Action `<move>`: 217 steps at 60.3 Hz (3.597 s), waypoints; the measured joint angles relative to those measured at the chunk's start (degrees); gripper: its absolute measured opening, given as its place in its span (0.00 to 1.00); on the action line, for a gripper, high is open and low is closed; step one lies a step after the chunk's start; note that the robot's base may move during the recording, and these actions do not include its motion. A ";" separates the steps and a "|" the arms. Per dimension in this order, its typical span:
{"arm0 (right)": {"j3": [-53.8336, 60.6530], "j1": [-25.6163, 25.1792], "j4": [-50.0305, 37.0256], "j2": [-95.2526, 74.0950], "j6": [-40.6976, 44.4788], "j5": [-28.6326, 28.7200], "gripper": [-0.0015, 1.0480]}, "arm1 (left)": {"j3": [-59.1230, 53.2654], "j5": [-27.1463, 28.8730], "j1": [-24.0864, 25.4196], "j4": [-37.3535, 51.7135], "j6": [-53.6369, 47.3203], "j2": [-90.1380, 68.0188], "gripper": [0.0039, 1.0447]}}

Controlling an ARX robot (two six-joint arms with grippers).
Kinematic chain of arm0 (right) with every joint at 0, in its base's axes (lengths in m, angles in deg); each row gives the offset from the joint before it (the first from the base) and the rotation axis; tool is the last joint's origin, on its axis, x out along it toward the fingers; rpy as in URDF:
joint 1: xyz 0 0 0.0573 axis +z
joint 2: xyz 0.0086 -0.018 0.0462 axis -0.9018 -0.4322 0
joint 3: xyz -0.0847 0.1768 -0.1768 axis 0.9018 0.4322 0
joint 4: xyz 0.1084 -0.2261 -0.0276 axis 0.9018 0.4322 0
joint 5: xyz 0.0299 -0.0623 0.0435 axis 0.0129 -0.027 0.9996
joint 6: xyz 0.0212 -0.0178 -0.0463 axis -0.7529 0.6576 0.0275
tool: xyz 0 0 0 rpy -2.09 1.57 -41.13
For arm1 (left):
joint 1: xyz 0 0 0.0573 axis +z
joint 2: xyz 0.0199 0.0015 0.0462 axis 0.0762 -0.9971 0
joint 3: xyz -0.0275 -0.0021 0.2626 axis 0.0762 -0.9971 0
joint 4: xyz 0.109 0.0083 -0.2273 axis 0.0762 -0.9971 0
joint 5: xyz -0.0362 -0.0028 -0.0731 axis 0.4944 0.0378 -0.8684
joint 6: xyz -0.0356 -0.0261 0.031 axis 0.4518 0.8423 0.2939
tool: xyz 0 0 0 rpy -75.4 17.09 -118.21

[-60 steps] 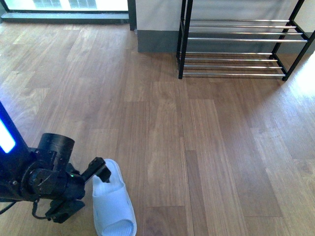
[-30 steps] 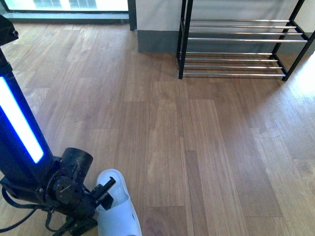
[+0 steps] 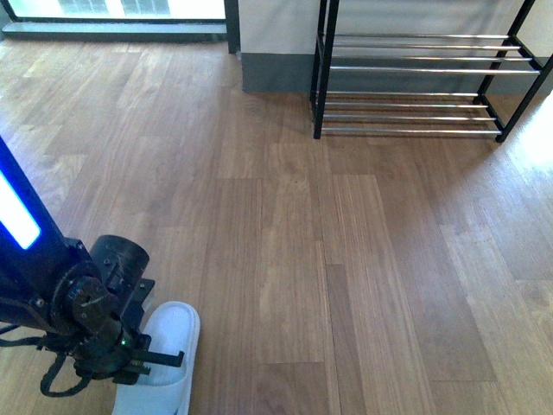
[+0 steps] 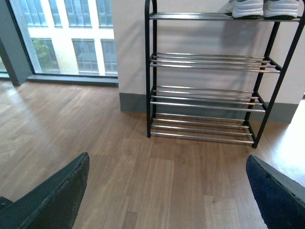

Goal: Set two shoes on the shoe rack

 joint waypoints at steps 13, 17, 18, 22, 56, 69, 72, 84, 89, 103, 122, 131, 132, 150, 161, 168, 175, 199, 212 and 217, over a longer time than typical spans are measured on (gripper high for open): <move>0.00 0.00 0.00 0.00 0.00 0.02 0.91 | -6.64 6.38 -1.01 5.11 -19.96 3.58 0.01; 0.00 0.00 0.00 0.00 0.00 0.00 0.91 | -9.27 10.19 -1.40 9.22 -29.11 5.07 0.01; 0.00 0.00 0.00 0.00 0.00 0.00 0.91 | -10.05 11.02 -1.40 10.56 -32.37 5.57 0.01; 0.00 0.00 0.00 0.00 0.00 0.02 0.91 | -12.39 13.90 -1.36 15.80 -41.72 6.91 0.01; 0.00 0.00 0.00 0.00 0.00 0.00 0.91 | -18.97 11.56 -3.04 32.33 -80.67 8.66 0.01; 0.00 0.00 0.00 0.00 0.00 0.02 0.91 | -11.43 9.03 -9.11 30.56 -77.53 5.46 0.01; 0.00 0.00 0.00 0.00 0.00 0.00 0.91 | -7.28 8.37 -11.47 30.21 -76.83 3.91 0.01; 0.00 0.00 0.00 0.00 0.00 0.02 0.91 | 15.76 -6.29 -23.32 29.83 -64.65 0.48 0.24; 0.00 0.00 0.00 0.00 0.00 0.00 0.91 | 12.96 -9.22 -23.47 34.07 -57.99 3.87 0.38; 0.00 0.00 0.00 0.00 0.00 0.00 0.91 | -8.07 -2.29 -10.78 27.96 -31.23 18.62 0.81; 0.00 0.00 0.00 0.00 0.00 0.02 0.91 | -31.78 4.48 -3.10 29.86 1.09 42.16 0.90; 0.00 0.00 0.00 0.00 0.00 0.00 0.91 | -39.54 7.04 -2.23 55.25 1.38 37.62 0.65; 0.00 0.00 0.00 0.00 0.00 0.02 0.91 | -40.09 6.97 -2.16 56.35 1.38 37.62 0.63; 0.00 0.00 0.00 0.00 0.00 0.00 0.91 | -45.79 6.23 -0.74 71.43 1.40 39.34 0.08; 0.00 0.00 0.00 0.00 0.00 0.00 0.91 | -45.83 6.21 -0.74 71.47 1.49 39.34 0.01; 0.00 0.02 0.00 0.00 0.00 0.17 0.91 | -50.45 0.52 1.86 69.85 1.86 45.51 0.01; 0.00 0.07 0.00 0.11 -0.02 -0.13 0.91 | -64.54 -4.26 10.40 63.78 2.29 75.08 0.01; 0.00 0.11 0.00 0.09 0.00 0.00 0.91 | -65.79 -5.79 10.97 35.39 2.54 114.75 0.01; 0.00 0.11 0.00 0.09 0.00 0.02 0.91 | -65.64 -5.79 10.97 20.92 2.54 127.99 0.01; 0.00 0.11 0.00 0.09 0.00 0.00 0.91 | -65.64 -5.79 10.97 18.10 2.54 130.94 0.01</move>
